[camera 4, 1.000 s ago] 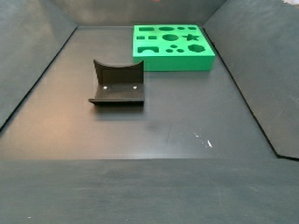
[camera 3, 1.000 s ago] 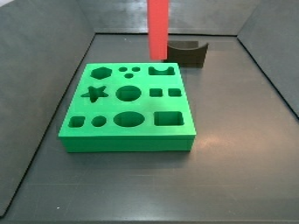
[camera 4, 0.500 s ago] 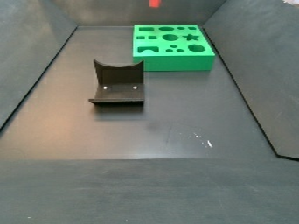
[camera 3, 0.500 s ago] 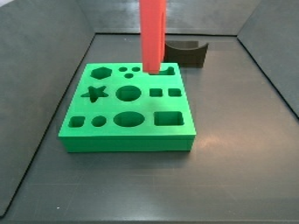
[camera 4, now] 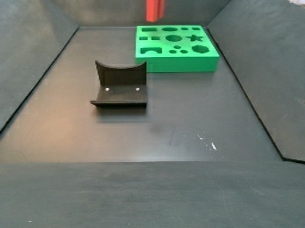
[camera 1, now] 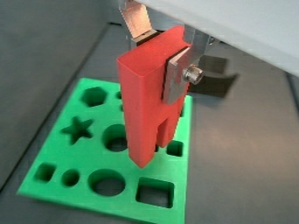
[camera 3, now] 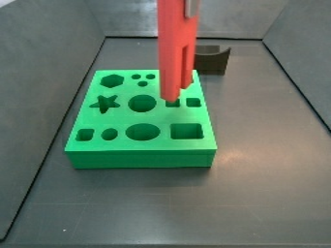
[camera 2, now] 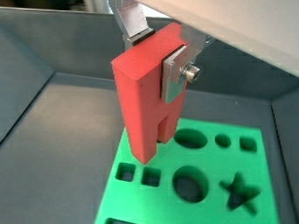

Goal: Insert the double-square object.

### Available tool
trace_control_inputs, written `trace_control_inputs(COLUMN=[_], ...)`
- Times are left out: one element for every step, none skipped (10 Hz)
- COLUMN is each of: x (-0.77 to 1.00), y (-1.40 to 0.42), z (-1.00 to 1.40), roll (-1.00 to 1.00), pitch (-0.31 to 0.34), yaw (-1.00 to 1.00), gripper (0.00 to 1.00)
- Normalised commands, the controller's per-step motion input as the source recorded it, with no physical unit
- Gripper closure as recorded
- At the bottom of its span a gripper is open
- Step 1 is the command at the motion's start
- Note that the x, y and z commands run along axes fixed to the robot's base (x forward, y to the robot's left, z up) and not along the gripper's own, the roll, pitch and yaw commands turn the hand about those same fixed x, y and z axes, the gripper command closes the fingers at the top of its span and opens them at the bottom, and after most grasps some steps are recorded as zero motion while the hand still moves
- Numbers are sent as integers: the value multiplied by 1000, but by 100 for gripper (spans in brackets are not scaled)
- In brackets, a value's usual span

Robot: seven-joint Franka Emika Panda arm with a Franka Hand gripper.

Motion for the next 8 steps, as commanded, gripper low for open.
trace_control_inputs(x=[271,251,211,211,211,206,191,180], y=[106,114,111,109,109,109,117,111], z=[-229,-160,-106,-100,-100,-103,-189,-234], roll=[71,43,17,17,17,20,51,63], pitch=[-10,-9,0,-1,0,0,0,0], yaw=[-891,-900,-923,-923,-923,-920,-897,-897], gripper=[100,100,100,100,100,100,100,100])
